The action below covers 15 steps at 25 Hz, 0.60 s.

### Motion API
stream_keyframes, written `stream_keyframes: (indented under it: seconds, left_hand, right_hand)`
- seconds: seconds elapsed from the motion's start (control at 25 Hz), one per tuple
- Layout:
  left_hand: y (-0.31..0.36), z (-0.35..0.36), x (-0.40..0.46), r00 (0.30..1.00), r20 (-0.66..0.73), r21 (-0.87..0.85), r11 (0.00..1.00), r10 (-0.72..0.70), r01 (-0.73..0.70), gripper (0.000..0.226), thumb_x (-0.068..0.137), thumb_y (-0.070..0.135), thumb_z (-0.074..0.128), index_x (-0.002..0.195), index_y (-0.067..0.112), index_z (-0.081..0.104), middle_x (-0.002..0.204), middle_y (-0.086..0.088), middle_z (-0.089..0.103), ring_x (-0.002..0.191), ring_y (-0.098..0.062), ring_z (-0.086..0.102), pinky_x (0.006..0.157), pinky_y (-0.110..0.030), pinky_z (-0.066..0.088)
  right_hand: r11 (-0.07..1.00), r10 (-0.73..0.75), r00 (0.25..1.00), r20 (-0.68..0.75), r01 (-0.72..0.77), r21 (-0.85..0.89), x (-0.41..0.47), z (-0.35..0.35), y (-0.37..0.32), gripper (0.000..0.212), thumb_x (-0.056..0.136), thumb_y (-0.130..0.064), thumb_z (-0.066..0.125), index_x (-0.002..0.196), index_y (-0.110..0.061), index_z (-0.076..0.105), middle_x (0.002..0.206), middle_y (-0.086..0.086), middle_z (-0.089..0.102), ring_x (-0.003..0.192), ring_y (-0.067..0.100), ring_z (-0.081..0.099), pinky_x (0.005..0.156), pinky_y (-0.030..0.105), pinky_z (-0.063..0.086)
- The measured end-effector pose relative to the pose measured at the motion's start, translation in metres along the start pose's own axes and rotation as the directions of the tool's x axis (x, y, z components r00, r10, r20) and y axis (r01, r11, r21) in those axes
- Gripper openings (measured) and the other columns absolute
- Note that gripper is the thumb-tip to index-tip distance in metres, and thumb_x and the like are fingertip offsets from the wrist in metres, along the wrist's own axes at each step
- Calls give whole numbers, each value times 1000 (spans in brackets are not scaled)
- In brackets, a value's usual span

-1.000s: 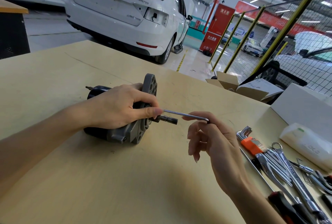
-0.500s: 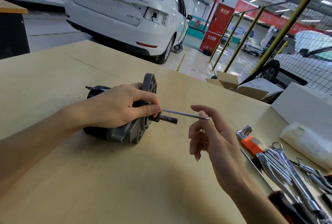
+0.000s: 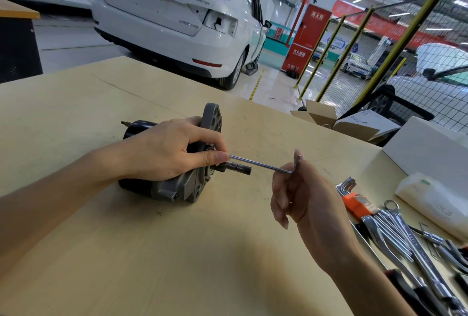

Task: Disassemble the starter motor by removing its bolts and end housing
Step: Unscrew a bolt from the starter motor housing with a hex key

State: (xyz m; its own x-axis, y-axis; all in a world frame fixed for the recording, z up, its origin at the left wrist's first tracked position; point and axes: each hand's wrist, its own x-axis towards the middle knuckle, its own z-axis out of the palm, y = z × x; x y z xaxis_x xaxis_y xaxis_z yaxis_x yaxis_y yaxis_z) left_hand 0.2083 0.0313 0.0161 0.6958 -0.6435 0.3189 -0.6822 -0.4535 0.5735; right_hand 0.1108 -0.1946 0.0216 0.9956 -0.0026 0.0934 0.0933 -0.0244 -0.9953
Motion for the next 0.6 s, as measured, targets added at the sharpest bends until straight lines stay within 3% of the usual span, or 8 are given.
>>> stream_keyframes:
  seconds: [0.12,0.32,0.48,0.6]
  left_hand:
    - [0,0,0,1000,6,3,1000,-5,5,29,81,72,43,91,54,63,93,12,52,87,-7,56,81,-34,46]
    - [0,-1,0,1000,2,10,1000,-5,5,26,81,72,44,89,55,62,91,13,52,86,-6,55,80,-32,46]
    - [-2,-1,0,1000,-6,18,1000,-13,13,34,84,78,41,90,53,63,90,13,52,85,-6,55,78,-29,44]
    - [-1,0,1,1000,-1,29,999,-19,19,39,78,82,36,90,55,62,91,11,52,86,-6,55,80,-31,46]
  right_hand:
    - [999,-27,997,72,25,24,-1,-1,1,50,94,-47,42,61,-15,62,51,7,42,43,20,48,41,27,36]
    - [995,-95,993,68,92,36,-2,-4,2,28,82,-22,45,71,-7,66,53,6,43,42,19,47,40,25,36]
    - [992,-119,993,15,119,-50,-3,-5,5,43,93,1,32,80,-7,72,56,9,47,45,20,49,41,26,38]
    - [988,-113,994,-13,111,-111,-3,-4,5,49,93,7,28,84,-9,74,58,10,51,46,21,50,41,27,39]
